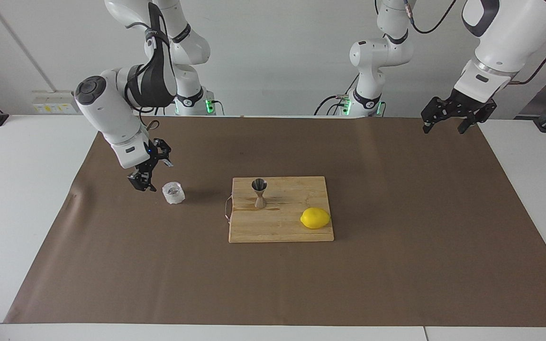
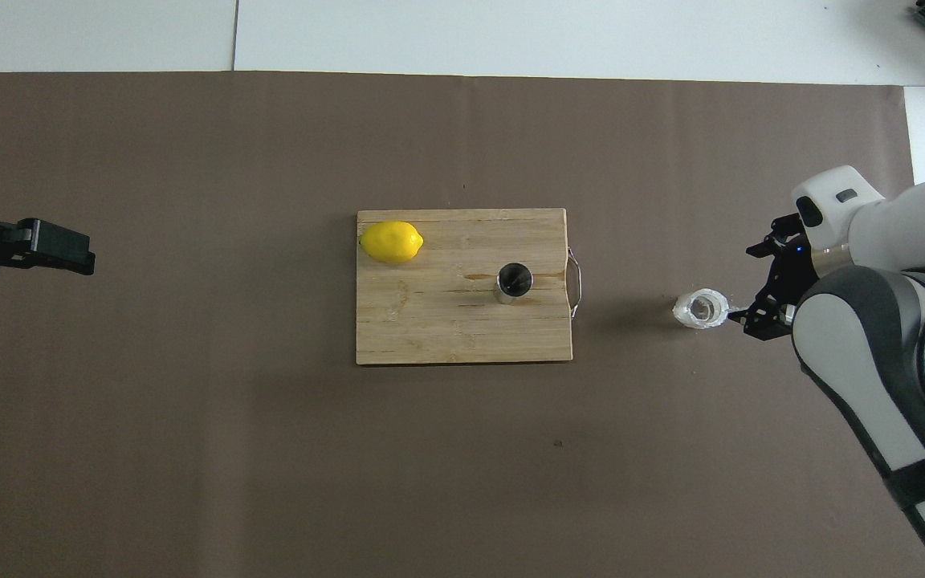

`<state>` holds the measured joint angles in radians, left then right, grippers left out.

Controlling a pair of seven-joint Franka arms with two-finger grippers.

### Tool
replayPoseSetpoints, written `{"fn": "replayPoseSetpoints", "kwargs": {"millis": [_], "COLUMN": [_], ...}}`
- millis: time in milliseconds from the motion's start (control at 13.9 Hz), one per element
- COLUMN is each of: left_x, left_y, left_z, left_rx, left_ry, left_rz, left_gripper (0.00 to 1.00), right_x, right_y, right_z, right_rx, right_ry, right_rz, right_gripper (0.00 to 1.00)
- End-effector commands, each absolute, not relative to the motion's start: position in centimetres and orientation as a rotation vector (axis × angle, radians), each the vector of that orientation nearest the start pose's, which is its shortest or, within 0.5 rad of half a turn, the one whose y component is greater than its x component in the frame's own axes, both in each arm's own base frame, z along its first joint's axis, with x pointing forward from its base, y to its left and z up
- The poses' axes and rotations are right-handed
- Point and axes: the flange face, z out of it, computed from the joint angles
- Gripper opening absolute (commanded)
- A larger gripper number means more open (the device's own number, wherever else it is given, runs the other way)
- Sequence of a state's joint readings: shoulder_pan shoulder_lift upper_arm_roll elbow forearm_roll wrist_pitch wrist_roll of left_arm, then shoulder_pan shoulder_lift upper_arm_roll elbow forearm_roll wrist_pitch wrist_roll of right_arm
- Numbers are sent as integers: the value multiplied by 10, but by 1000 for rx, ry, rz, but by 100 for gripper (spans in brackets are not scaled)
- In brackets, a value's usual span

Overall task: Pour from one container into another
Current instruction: 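Reach the open right gripper toward the small clear glass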

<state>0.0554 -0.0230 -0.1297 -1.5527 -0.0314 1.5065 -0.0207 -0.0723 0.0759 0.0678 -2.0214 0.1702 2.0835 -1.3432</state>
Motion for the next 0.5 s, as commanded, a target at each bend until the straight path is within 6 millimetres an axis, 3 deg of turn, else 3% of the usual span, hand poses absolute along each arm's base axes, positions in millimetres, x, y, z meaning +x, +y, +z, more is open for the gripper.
{"fn": "replayPoseSetpoints", "kwargs": {"millis": [0,430], "left_x": [530,525], "left_y": [-41,-46], "left_z": [650,642], "left_rx": [-3200,-3191], "left_ry": [48,59], "left_rz": [71,103], "left_gripper": [100,100], "right_x": [565,566], "right_y": [-8,-45], "right_z": [394,367], "right_rx": [-2350,-2188], "right_ry": [-1841,-1948], "right_rz": [-190,-278], "right_gripper": [100,100]}}
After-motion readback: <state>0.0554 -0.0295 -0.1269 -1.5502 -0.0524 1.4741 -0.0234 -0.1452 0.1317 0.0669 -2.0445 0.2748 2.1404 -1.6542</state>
